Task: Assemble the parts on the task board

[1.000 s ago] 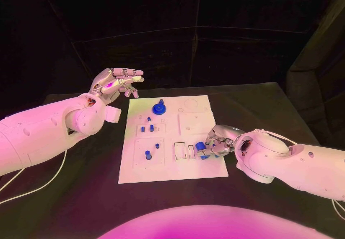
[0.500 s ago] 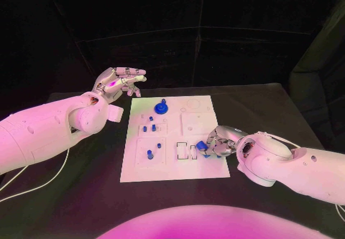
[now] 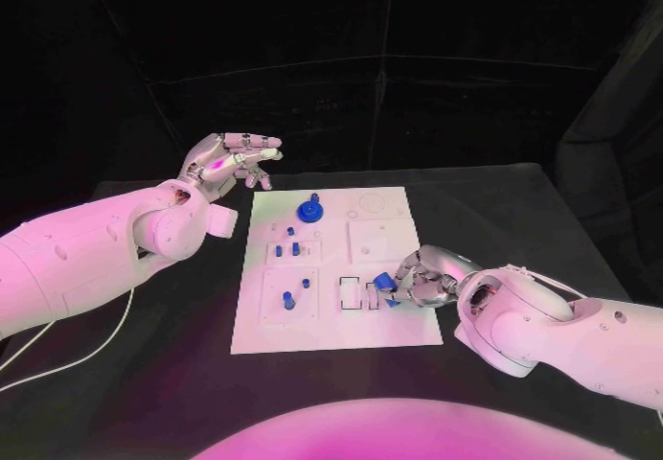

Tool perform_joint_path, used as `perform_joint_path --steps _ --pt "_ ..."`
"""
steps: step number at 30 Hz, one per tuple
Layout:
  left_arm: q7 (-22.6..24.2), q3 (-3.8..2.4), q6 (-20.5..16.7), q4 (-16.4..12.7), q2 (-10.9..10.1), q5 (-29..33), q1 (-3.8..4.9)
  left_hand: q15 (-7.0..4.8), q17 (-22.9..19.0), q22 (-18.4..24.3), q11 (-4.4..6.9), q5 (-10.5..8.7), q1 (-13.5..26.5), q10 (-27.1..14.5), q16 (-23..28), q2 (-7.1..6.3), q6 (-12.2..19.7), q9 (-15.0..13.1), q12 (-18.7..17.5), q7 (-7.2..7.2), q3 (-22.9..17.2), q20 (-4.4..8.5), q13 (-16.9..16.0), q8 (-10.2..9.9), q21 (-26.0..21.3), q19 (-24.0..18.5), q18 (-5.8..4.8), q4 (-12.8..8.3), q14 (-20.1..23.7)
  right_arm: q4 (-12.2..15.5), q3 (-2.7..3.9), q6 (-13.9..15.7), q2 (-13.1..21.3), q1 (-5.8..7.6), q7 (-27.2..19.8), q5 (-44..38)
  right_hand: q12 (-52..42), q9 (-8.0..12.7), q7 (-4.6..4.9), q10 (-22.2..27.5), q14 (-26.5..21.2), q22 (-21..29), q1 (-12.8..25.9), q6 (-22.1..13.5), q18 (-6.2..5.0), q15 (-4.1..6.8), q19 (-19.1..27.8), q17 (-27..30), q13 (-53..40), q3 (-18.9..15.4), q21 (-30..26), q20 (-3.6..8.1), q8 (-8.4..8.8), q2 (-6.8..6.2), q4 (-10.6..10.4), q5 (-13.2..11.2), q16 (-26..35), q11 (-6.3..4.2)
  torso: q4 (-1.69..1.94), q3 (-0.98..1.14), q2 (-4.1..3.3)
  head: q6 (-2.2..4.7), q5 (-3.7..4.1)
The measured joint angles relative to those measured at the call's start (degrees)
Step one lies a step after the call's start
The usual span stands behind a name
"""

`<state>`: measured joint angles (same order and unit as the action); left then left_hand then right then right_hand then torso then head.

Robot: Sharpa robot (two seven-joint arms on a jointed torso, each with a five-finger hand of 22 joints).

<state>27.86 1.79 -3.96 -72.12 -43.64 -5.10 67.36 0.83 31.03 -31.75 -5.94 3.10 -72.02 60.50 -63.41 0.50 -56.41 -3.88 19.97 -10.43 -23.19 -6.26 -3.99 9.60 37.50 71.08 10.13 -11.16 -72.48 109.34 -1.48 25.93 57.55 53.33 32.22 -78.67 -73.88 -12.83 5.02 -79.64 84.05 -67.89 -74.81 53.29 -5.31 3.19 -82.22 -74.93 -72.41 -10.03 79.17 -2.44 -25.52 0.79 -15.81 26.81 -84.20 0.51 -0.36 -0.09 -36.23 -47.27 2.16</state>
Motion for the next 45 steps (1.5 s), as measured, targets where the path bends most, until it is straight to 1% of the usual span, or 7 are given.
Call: perform_joint_path --steps 13,28,31,34,39,42,45 --pt "-0.2 0.00 0.2 0.0 0.0 0.0 0.00 0.00 0.0 0.0 0.00 0.00 0.0 0.0 0.0 0.00 0.0 0.0 0.0 0.00 0.0 0.00 0.0 0.0 0.0 0.0 0.00 0.0 0.0 -1.3 0.00 1.1 -4.3 0.02 -0.4 2.4 0.5 -0.5 -0.06 0.0 -0.2 -0.1 1.6 0.6 0.00 0.20 0.0 0.0 0.5 -1.0 0.2 0.00 -0.57 1.55 -0.9 0.0 0.0 0.00 0.08 -0.03 -0.10 -0.15 -1.00" --pt "-0.3 0.00 0.4 0.1 0.3 0.0 0.01 0.00 0.0 0.0 0.00 0.00 0.0 0.0 0.0 0.00 0.0 0.0 0.0 0.00 0.0 0.00 0.0 0.0 0.0 0.0 0.00 0.0 0.0 -4.0 0.03 0.3 -8.4 0.06 1.0 2.8 1.3 -0.9 -0.54 0.2 0.0 -0.1 3.3 1.1 0.00 0.40 0.0 0.0 1.1 -2.1 0.2 0.00 -0.91 1.73 -0.8 -1.2 0.0 -0.22 0.01 0.02 -0.10 -0.02 -1.41" --pt "-0.3 0.00 0.4 0.1 0.4 0.0 0.01 0.00 0.0 0.0 0.00 0.00 0.0 0.0 0.0 0.00 0.0 0.0 0.0 0.00 0.0 0.00 0.0 0.0 0.0 0.0 0.00 0.0 0.0 -4.3 0.03 0.2 -8.7 0.06 1.2 2.8 2.3 -1.1 -0.73 0.4 0.0 -0.3 4.2 1.3 0.00 0.40 -0.2 0.0 1.7 -3.0 0.2 0.21 -1.11 1.57 -0.8 -3.6 0.0 -0.43 -0.01 0.02 -0.09 -0.02 -1.45" --pt "-0.3 0.00 0.4 0.1 0.4 0.0 0.01 0.00 0.0 0.0 0.00 0.00 0.0 0.0 0.0 0.00 0.0 0.0 0.0 0.00 0.0 0.00 0.0 0.0 0.0 0.0 0.00 0.0 0.0 -4.6 0.03 0.2 -9.0 0.08 1.5 2.8 3.5 -1.4 -0.59 1.0 0.0 -0.3 6.5 1.2 0.00 0.40 -0.2 0.0 2.6 -4.5 0.2 0.21 -1.40 1.88 -0.8 -9.8 0.0 -0.37 -0.03 0.03 -0.08 -0.02 -1.46" --pt "-0.3 0.00 0.4 0.1 0.4 0.0 0.01 0.00 0.0 0.0 0.00 0.00 0.0 0.0 0.0 0.00 0.0 0.0 0.0 0.00 0.0 0.00 0.0 0.0 0.0 0.0 0.00 0.0 0.0 -4.8 0.04 0.2 -9.3 0.09 1.8 2.6 7.4 -1.4 0.08 3.5 0.0 0.2 11.4 -0.8 0.00 0.40 -0.2 0.0 6.0 -6.5 0.2 0.19 -0.81 -0.16 -0.9 -19.1 0.3 0.03 -0.07 0.03 -0.08 -0.05 -1.46" --pt "-0.3 0.01 0.4 0.1 0.4 0.0 0.01 0.00 0.0 0.0 0.00 0.00 0.0 0.0 0.0 0.00 0.0 0.0 0.0 0.00 0.0 0.00 0.0 0.0 0.0 0.0 0.00 0.0 0.0 -4.9 0.04 0.2 -9.3 0.09 1.8 2.3 10.3 -1.3 0.82 5.1 -0.1 0.5 16.2 -2.3 0.00 0.27 0.3 0.0 8.5 -2.6 0.0 -0.34 -0.42 -4.98 -1.2 -21.5 0.6 0.72 -0.07 0.03 -0.08 -0.09 -1.46" --pt "-0.3 0.01 0.4 0.1 0.4 0.0 0.01 0.00 0.0 0.0 0.00 0.00 0.0 0.0 0.0 0.00 0.0 0.0 0.0 0.00 0.0 0.00 0.0 0.0 0.0 0.0 0.00 0.0 0.0 -4.9 0.04 0.2 -9.3 0.10 1.8 2.1 10.9 -1.3 0.81 5.1 0.0 0.6 17.8 -2.5 0.00 -0.03 0.3 0.0 9.1 -1.0 0.0 -0.33 -0.42 -7.02 -1.2 -22.0 0.6 0.82 -0.09 0.03 -0.07 -0.09 -1.46"
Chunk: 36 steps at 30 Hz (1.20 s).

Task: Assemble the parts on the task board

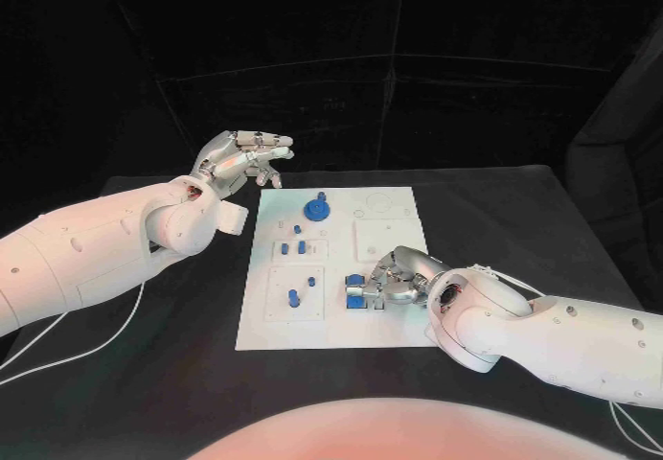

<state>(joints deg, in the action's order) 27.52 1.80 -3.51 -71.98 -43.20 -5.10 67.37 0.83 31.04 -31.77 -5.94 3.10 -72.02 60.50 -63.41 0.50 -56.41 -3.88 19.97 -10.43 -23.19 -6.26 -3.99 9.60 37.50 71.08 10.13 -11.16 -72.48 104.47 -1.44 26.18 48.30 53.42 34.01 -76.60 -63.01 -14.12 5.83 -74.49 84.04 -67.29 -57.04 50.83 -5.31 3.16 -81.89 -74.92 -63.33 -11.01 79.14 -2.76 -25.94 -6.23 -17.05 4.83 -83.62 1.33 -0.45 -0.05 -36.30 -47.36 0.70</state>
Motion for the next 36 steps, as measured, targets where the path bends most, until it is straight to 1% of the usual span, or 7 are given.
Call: perform_joint_path --steps 4,7,11,16,18,24,36 --pt "0.0 0.00 0.0 0.0 0.0 0.0 0.00 0.00 0.0 0.0 0.00 0.00 0.0 0.0 0.0 0.00 0.0 0.0 0.0 0.00 0.0 0.00 0.0 0.0 0.0 0.0 0.00 0.0 0.0 0.2 0.00 0.0 0.3 0.00 -0.3 -0.5 0.0 0.0 0.00 0.0 0.0 0.0 0.1 0.0 0.00 0.00 0.0 0.0 0.1 1.4 0.0 0.00 0.00 -0.44 0.0 0.2 0.0 0.00 -0.04 0.01 0.00 -0.01 -0.03" --pt "0.0 0.00 0.0 0.0 0.0 0.0 0.00 0.00 0.0 0.0 0.00 0.00 0.0 0.0 0.0 0.00 0.0 0.0 0.0 0.00 0.0 0.00 0.0 0.0 0.0 0.0 0.00 0.0 0.0 0.6 0.00 0.0 0.6 0.00 -0.7 -0.9 0.0 -0.1 -0.03 0.0 0.0 -0.2 -3.1 0.0 0.00 0.00 0.0 0.0 0.1 2.8 0.0 0.00 -0.02 1.37 0.5 2.6 0.0 0.00 -0.05 0.02 0.00 -0.04 -0.05" --pt "-0.1 0.00 0.1 0.0 0.0 0.0 0.00 0.00 0.0 0.0 0.00 0.00 0.0 0.0 0.0 0.00 0.0 0.0 0.0 0.00 0.0 0.00 0.0 0.0 0.0 0.0 0.00 0.0 0.0 1.0 0.00 -0.2 1.0 0.00 -1.3 -1.3 -0.4 -0.7 -0.78 -0.5 0.0 -0.6 -9.4 1.3 0.00 0.00 0.0 0.0 -0.7 4.0 0.0 0.00 -1.30 2.77 2.5 5.2 0.2 -0.47 -0.05 0.03 0.01 -0.10 -0.08" --pt "-0.1 0.00 0.1 0.0 0.0 0.0 0.00 0.00 -0.2 0.1 -0.21 0.00 0.0 -0.2 0.0 0.00 0.0 0.0 0.2 0.00 0.0 -0.19 0.0 0.0 0.0 -0.2 0.00 0.0 0.4 1.2 0.03 -0.5 0.9 0.03 -1.6 -2.3 -1.8 -1.6 -1.35 -1.4 -0.1 -1.2 -15.1 2.8 0.06 0.36 -0.2 0.0 -2.0 4.7 0.0 0.23 -3.33 4.47 5.0 5.4 0.3 -1.36 -0.05 0.04 0.01 -0.18 0.03" --pt "-0.1 0.00 0.1 0.0 0.0 0.0 0.00 0.00 -0.2 0.1 -0.21 0.00 0.0 -0.2 0.0 0.00 0.0 0.0 0.2 0.00 0.0 -0.19 0.0 0.0 0.0 -0.2 0.00 0.0 0.4 1.1 0.06 -0.5 0.8 0.06 -1.6 -2.7 -2.5 -2.0 -1.84 -1.7 0.1 -1.4 -15.8 3.3 0.93 0.54 -0.5 0.0 -2.6 4.7 0.0 0.47 -4.21 5.11 5.6 5.3 0.3 -1.67 -0.05 0.04 0.02 -0.19 0.15" --pt "-0.1 0.00 0.2 0.1 0.0 0.0 0.00 0.00 -0.2 0.1 -0.21 0.00 0.0 -0.2 0.0 0.00 0.0 0.0 0.2 0.00 0.0 -0.19 0.0 0.0 0.0 -0.2 0.00 0.0 0.4 0.4 0.07 -0.6 0.5 0.12 -1.0 -4.2 -3.0 -2.8 -2.13 -2.1 0.1 -1.6 -18.2 3.6 0.92 0.95 -0.7 0.0 -3.4 4.7 0.3 0.74 -5.81 6.33 6.7 5.4 0.3 -2.06 0.05 0.03 0.01 -0.20 0.29" --pt "-0.2 0.01 0.4 0.1 0.0 0.0 0.00 0.00 -0.2 0.1 -0.21 0.00 0.0 -0.2 0.0 0.00 0.0 0.0 0.2 0.00 0.0 -0.19 0.0 0.0 0.0 -0.2 0.00 0.0 0.4 0.2 0.05 -1.1 1.0 0.06 0.0 -5.5 -3.3 -3.5 -2.13 -2.3 -0.1 -1.7 -18.2 3.6 0.91 1.15 -0.7 0.0 -3.7 3.6 0.3 0.73 -7.13 6.33 7.2 5.7 0.3 -2.26 0.01 0.01 0.01 -0.51 0.09"
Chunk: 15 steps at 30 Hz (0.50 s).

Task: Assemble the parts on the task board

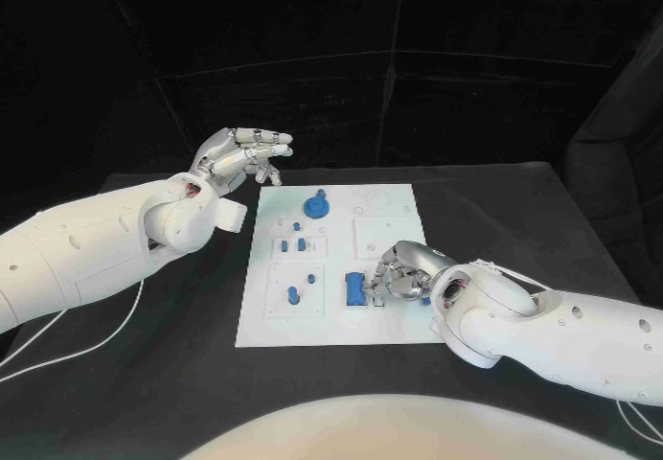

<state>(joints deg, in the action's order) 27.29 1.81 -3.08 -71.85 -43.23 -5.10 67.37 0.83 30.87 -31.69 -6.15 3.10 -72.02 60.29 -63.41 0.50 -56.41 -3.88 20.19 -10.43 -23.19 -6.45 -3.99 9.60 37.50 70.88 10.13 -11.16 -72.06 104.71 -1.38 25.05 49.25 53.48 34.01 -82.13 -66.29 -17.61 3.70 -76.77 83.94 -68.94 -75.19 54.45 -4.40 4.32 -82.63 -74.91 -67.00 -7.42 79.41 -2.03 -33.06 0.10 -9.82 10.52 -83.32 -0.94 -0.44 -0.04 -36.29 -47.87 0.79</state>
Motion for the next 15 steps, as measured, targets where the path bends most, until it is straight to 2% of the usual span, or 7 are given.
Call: perform_joint_path --steps 4,7,11,15 --pt "0.0 0.00 0.1 0.0 0.0 0.0 0.00 0.00 0.0 0.0 0.00 0.00 0.0 0.0 0.0 0.00 0.0 0.0 0.0 0.00 0.0 0.00 0.0 0.0 0.0 0.0 0.00 0.0 0.0 0.5 -0.02 0.0 0.8 -0.01 -0.1 -0.1 0.0 -0.1 -0.17 0.0 0.0 0.0 -0.1 -0.4 -0.01 0.00 0.2 0.0 0.0 -0.6 0.0 0.21 -0.37 -0.17 -0.1 0.0 0.0 0.00 -0.02 0.02 0.00 -0.04 -0.01" --pt "0.0 0.00 0.1 0.0 -0.1 0.0 0.00 0.00 0.0 0.0 0.00 0.00 0.0 0.0 0.0 0.00 0.0 0.0 0.0 0.00 0.0 0.00 0.0 0.0 0.0 0.0 0.00 0.0 0.0 1.3 -0.02 0.4 2.2 -0.02 -0.6 0.0 0.0 -0.1 0.07 0.0 0.0 0.0 0.1 -1.0 -0.01 0.00 0.2 0.0 0.0 -1.1 0.0 0.21 -0.37 -0.39 0.0 0.9 0.0 0.00 -0.07 0.02 0.00 -0.05 0.01" --pt "-0.1 0.00 0.1 0.0 -0.3 0.0 0.00 0.00 0.0 0.0 0.00 0.00 0.0 0.0 0.0 0.00 0.0 0.0 0.0 0.00 0.0 0.00 0.0 0.0 0.0 0.0 0.00 0.0 0.0 2.3 -0.02 1.0 3.9 -0.02 -1.8 0.2 0.0 -0.1 0.17 0.0 0.0 0.0 0.1 -1.5 -0.01 0.00 0.2 0.0 0.1 -1.5 0.0 0.21 -0.37 -0.39 -0.3 0.9 0.0 0.00 -0.25 0.05 0.00 -0.05 0.02" --pt "-0.1 0.00 0.1 0.0 -0.3 0.0 0.00 0.00 0.0 0.0 0.00 0.00 0.0 0.0 0.0 0.00 0.0 0.0 0.0 0.00 0.0 0.00 0.0 0.0 0.0 0.0 0.00 0.0 0.0 2.8 0.00 1.2 3.8 -0.02 -3.1 0.8 0.0 -0.1 0.17 -0.2 0.0 0.0 0.3 -1.5 -0.01 0.00 0.2 0.0 0.1 -1.7 0.0 0.21 -0.37 -0.62 -0.4 0.9 0.0 0.22 -0.43 0.05 0.04 0.10 0.35"
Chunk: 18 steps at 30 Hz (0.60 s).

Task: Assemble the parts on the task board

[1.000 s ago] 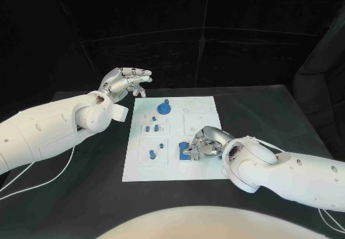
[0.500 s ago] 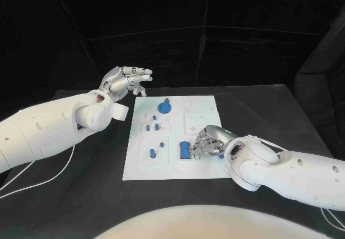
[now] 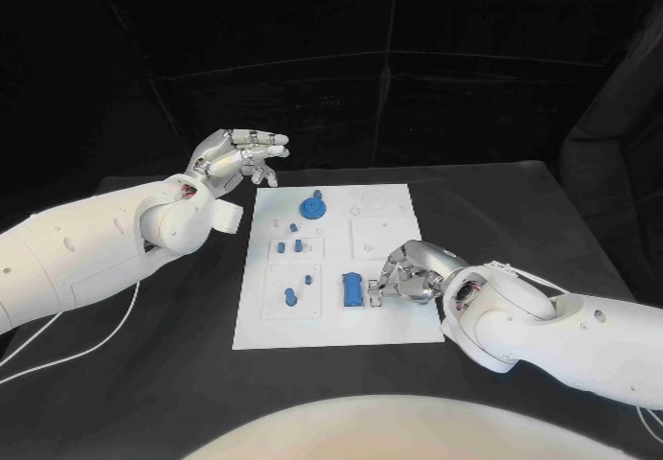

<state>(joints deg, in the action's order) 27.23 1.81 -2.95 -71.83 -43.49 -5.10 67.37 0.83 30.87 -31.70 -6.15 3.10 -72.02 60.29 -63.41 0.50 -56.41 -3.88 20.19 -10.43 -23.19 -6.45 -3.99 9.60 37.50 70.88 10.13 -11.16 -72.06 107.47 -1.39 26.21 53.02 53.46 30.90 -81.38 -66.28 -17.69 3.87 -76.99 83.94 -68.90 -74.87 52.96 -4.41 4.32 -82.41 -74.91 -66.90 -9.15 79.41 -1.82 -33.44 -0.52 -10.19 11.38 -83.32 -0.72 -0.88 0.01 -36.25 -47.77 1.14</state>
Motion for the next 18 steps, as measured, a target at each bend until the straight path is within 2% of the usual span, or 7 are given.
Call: perform_joint_path --steps 7,13,18 --pt "0.0 0.00 0.1 0.0 0.5 0.0 0.00 0.00 0.0 0.0 0.21 0.00 0.0 -0.2 0.0 0.00 0.0 0.0 0.0 0.00 0.0 0.00 0.0 0.0 0.0 0.0 0.00 0.0 0.0 -0.7 0.01 -1.1 -1.5 0.02 -1.3 0.7 0.0 -0.1 0.00 0.0 0.0 -0.2 0.0 0.0 0.00 0.00 0.0 0.0 -0.2 -0.3 0.0 0.00 -0.66 0.02 0.3 0.0 0.0 0.00 0.06 0.01 0.05 0.07 0.17" --pt "0.0 0.00 0.1 0.0 0.5 0.0 0.00 0.00 0.0 0.0 0.21 0.00 0.0 -0.2 0.0 0.00 0.0 0.0 0.0 0.00 0.0 0.00 0.0 0.0 0.0 0.0 0.00 0.0 0.0 -2.1 0.00 -2.8 -3.0 0.02 -1.4 1.0 -0.3 -0.4 -0.31 0.0 0.0 -0.4 -0.7 0.3 0.00 0.00 0.0 0.0 -0.4 -0.5 0.0 0.00 -1.16 0.69 0.5 -0.4 0.0 0.00 0.14 -0.02 0.05 0.01 -0.30" --pt "0.0 0.00 0.1 0.0 0.4 0.0 0.00 0.00 0.0 0.0 0.21 0.00 0.0 -0.2 0.0 0.00 0.0 0.0 0.0 0.00 0.0 0.00 0.0 0.0 0.0 0.0 0.00 0.0 0.0 -2.9 0.00 -3.6 -3.9 0.02 -1.0 1.0 -0.3 -0.5 -0.51 -0.3 0.0 -0.5 -1.0 0.5 0.00 0.00 0.0 0.0 -0.6 -0.6 0.0 0.01 -1.53 1.02 0.6 -0.4 0.0 -0.31 0.03 -0.03 0.04 -0.10 -0.47"
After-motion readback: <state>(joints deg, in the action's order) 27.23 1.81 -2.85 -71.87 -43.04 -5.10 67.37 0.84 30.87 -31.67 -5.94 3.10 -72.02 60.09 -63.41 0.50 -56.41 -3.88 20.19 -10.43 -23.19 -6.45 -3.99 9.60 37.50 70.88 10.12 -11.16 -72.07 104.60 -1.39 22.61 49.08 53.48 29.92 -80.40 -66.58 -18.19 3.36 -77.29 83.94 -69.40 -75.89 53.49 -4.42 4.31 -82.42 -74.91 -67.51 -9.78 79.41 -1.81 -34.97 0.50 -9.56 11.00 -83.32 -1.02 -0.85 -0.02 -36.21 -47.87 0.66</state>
